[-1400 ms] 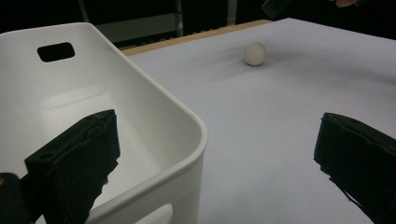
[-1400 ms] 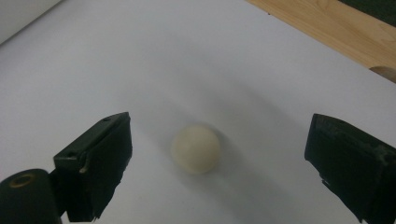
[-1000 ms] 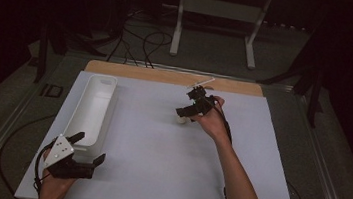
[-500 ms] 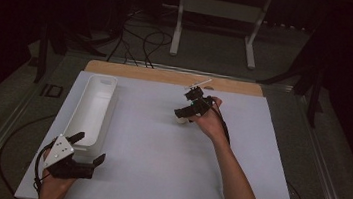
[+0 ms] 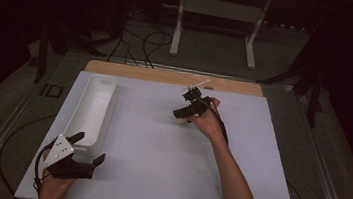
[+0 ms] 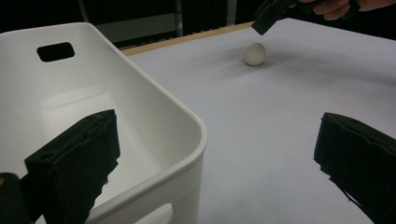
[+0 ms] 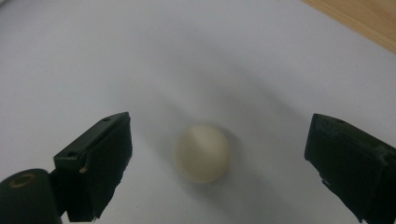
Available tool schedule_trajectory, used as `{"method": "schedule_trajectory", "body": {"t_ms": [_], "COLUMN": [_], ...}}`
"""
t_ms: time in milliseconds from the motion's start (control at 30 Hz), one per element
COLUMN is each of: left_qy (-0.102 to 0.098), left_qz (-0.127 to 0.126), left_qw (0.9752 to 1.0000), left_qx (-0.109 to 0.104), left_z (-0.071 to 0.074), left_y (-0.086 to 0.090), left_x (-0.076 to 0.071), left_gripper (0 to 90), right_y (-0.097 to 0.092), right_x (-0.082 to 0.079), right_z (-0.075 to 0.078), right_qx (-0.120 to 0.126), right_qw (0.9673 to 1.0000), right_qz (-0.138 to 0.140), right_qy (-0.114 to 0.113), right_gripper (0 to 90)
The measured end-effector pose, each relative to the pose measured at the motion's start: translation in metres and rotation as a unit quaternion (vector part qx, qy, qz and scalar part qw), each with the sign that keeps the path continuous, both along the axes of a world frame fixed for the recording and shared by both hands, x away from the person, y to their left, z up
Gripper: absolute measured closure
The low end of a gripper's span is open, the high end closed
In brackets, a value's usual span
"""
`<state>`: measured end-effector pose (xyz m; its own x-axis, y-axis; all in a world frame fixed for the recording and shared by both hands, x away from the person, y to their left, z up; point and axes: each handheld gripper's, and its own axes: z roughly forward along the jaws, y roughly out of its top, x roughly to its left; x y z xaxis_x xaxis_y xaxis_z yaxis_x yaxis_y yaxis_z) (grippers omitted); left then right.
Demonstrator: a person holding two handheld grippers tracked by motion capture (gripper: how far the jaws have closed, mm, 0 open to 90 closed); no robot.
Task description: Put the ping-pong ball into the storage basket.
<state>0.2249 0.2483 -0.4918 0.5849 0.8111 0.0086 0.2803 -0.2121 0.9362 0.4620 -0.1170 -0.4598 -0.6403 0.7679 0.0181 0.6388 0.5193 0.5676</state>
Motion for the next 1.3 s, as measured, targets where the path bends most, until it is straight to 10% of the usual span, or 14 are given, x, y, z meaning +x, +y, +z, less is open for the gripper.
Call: {"method": "schedule_trajectory", "body": {"t_ms": [1300], "left_qy": [0.0], "left_qz": [0.0], "left_qw": [1.0], "left_qx": [0.001], "left_z": [0.0], "left_y": [0.001], "left_x": [0.0], "left_gripper": [0.9], "right_y": [0.007], "right_x": [0.004], "right_z": [-0.016], "right_qx": [-0.014], "right_qw": [0.9996], "right_qz": [0.002], "right_qy": [0.026], "right_gripper": [7.1]}}
